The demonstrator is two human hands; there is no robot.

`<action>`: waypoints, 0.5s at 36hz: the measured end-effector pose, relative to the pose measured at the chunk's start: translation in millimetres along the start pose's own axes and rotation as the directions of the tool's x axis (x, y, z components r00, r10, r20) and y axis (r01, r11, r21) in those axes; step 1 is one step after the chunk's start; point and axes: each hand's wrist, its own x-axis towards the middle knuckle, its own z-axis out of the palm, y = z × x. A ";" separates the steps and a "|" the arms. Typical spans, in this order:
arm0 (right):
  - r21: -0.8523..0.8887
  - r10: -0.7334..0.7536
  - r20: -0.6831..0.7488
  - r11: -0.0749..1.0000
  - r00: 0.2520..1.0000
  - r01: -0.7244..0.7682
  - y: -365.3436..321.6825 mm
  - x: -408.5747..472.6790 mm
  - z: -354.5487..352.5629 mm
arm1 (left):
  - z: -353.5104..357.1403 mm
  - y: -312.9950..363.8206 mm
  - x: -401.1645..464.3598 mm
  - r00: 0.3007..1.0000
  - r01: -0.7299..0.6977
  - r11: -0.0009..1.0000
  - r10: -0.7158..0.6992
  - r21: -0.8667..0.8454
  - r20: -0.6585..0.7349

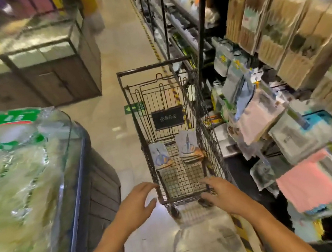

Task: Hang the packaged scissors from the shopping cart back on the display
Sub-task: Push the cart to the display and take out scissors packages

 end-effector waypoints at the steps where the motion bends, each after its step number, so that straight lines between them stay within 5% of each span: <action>1: -0.008 0.002 0.010 1.000 1.000 -0.002 1.5 10.0 -3.0 | 0.1 0.3 5.9 1.000 0.011 1.000 -0.011 -0.007 0.003; 18: -0.076 0.087 0.093 0.994 0.992 -0.080 -1.9 153.4 -26.6 | -1.0 -54.5 151.4 0.993 -0.042 0.995 0.051 -0.090 0.109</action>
